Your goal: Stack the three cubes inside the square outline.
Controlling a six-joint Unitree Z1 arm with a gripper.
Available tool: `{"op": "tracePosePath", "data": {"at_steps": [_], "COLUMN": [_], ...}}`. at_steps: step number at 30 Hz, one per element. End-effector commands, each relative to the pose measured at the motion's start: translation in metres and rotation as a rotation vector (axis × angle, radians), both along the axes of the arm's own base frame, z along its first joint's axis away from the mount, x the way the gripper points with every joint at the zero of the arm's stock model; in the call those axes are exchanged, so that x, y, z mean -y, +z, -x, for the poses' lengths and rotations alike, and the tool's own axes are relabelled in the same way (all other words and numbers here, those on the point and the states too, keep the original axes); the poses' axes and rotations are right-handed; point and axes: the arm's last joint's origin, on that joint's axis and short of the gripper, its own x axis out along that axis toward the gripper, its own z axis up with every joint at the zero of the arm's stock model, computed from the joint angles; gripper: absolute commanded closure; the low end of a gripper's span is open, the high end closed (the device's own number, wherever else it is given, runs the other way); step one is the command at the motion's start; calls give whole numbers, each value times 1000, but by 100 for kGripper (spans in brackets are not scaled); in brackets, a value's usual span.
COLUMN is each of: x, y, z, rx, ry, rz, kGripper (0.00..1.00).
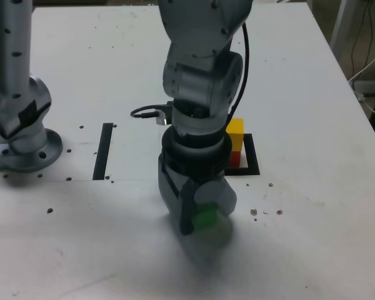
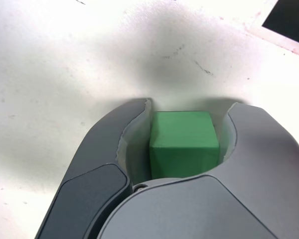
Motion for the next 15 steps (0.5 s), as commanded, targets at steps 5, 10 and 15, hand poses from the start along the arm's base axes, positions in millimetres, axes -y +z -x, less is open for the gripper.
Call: {"op": "tracePosePath", "data": {"at_steps": [5,10,15], "x": [-4,-7,-18], "y": [9,25,62], "z": [4,10,23], "rx": [34,45,18], "ry": [-13,-45,-141], "rz": [-13,-4,-14], "kGripper": [79,82,85]}}
